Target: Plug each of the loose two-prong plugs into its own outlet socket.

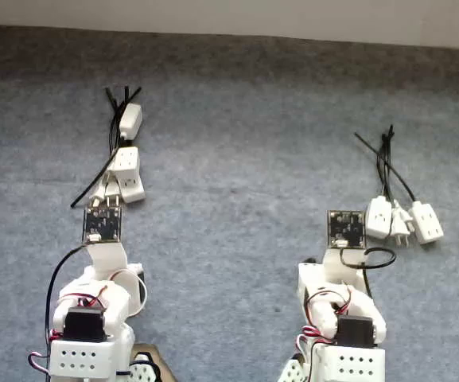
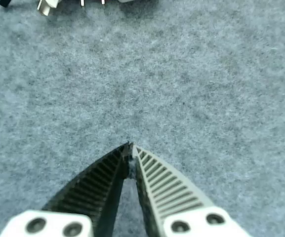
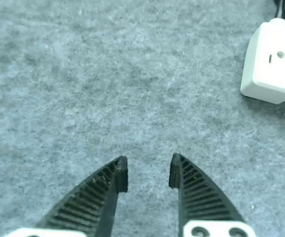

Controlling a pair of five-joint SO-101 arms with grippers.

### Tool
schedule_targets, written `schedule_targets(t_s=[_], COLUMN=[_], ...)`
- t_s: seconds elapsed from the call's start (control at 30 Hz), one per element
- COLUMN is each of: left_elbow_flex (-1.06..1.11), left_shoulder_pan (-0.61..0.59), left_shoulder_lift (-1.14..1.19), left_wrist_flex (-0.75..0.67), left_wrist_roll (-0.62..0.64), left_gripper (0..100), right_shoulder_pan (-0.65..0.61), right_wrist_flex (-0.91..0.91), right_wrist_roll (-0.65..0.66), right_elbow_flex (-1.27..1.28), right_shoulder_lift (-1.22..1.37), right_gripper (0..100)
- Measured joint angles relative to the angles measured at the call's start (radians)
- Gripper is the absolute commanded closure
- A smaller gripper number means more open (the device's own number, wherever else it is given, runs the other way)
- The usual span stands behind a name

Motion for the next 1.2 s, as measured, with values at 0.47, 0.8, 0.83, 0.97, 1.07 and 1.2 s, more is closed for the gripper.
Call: schedule_targets(t_s=[0.47,0.8,0.83,0.97,1.07,1.2], left_elbow_flex=[0.0,0.0,0.0,0.0,0.0,-0.021], left_shoulder_pan=[0.0,0.0,0.0,0.0,0.0,-0.002], left_shoulder_lift=[0.0,0.0,0.0,0.0,0.0,0.0], left_wrist_flex=[0.0,0.0,0.0,0.0,0.0,0.0], left_wrist_roll=[0.0,0.006,0.006,0.006,0.006,0.006], left_gripper=[99,99,99,99,99,99], right_shoulder_pan=[0.0,0.0,0.0,0.0,0.0,0.0], right_wrist_flex=[0.0,0.0,0.0,0.0,0.0,0.0], right_wrist_roll=[0.0,0.0,0.0,0.0,0.0,0.0], right_elbow_flex=[0.0,0.0,0.0,0.0,0.0,0.0], right_shoulder_lift=[0.0,0.0,0.0,0.0,0.0,0.0], right_gripper=[84.8,84.8,84.8,84.8,84.8,84.8])
